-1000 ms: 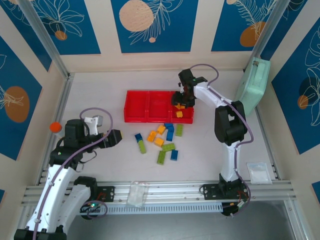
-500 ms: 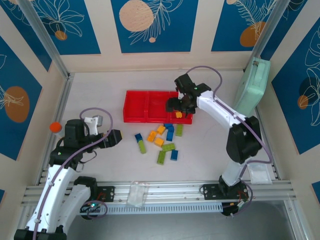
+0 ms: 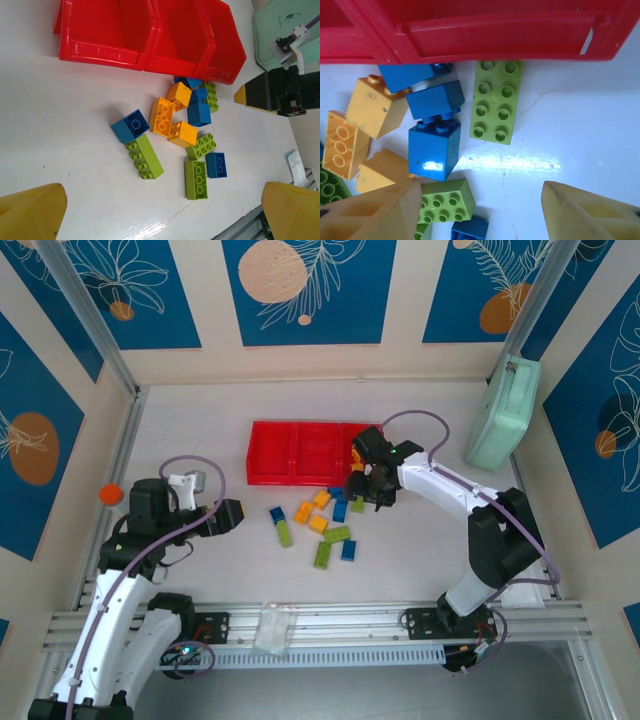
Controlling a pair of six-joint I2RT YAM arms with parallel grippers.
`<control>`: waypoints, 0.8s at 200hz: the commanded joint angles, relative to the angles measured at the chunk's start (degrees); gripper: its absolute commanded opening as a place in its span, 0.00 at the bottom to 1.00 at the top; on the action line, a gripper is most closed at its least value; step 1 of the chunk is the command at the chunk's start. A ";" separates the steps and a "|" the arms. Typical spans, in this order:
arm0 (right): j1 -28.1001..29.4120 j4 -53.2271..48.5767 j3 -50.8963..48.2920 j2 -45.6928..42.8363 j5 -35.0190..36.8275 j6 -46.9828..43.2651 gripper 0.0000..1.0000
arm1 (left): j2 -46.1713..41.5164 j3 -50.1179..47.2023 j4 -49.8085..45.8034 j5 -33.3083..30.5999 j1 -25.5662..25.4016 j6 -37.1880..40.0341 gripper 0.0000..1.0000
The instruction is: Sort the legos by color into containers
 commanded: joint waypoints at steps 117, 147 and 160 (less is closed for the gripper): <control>0.25 3.95 2.21 13.23 4.62 -0.04 0.55 | -0.60 -0.15 0.58 0.81 -0.35 0.12 0.99; 0.26 3.72 2.00 14.11 6.55 -0.65 0.52 | -0.72 -0.13 0.53 0.81 -0.33 0.22 0.99; 0.16 3.34 1.86 14.36 7.33 -0.87 0.51 | -0.65 -0.26 0.58 0.78 -0.39 0.26 0.99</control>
